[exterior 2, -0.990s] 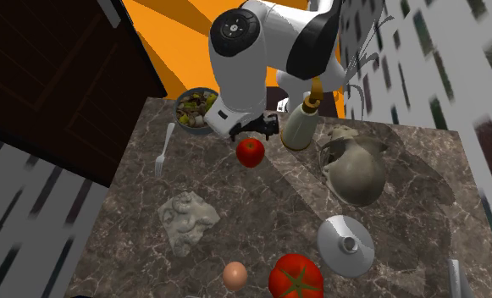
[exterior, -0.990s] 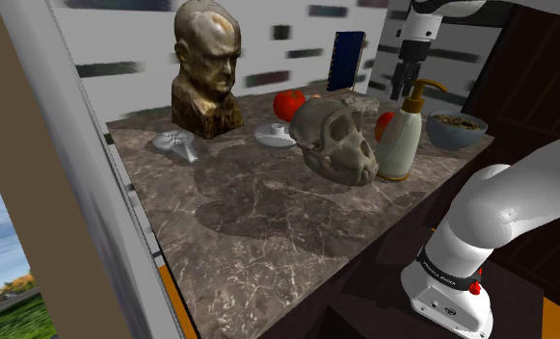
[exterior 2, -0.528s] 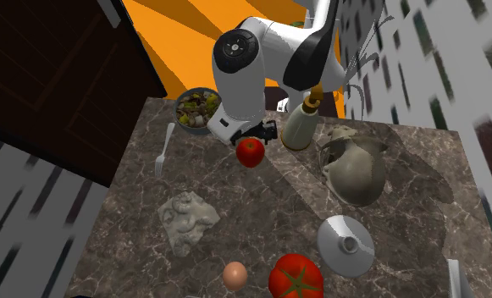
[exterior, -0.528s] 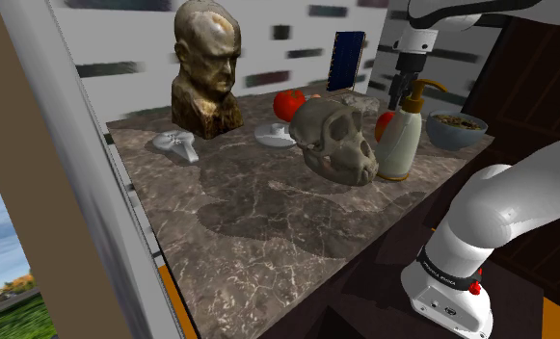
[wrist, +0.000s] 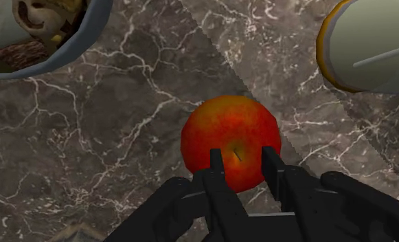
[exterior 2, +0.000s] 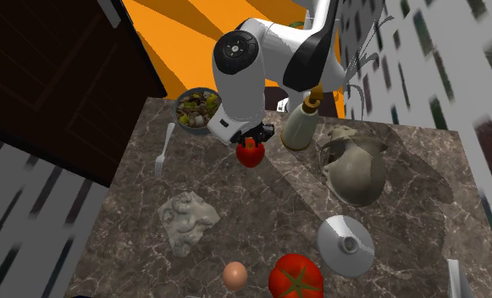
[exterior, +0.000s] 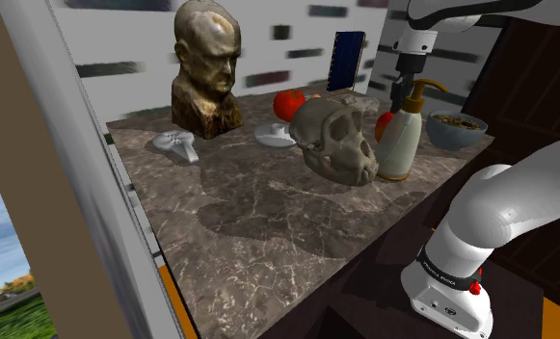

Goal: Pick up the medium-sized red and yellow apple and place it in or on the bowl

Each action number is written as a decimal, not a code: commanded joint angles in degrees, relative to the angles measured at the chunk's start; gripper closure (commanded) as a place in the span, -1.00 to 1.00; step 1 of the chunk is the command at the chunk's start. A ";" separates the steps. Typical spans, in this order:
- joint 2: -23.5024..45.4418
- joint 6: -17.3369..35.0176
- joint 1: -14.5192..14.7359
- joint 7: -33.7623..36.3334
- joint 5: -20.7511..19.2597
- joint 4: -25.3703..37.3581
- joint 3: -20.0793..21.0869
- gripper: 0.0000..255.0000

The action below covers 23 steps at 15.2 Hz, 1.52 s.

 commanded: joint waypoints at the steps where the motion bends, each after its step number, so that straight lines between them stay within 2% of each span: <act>1: 0.00 0.00 0.00 0.00 0.00 0.00 0.00 1.00; 8: 0.00 0.00 0.00 0.00 0.00 0.00 0.00 1.00; 23: 2.05 -11.17 0.88 -0.38 1.41 13.11 1.17 1.00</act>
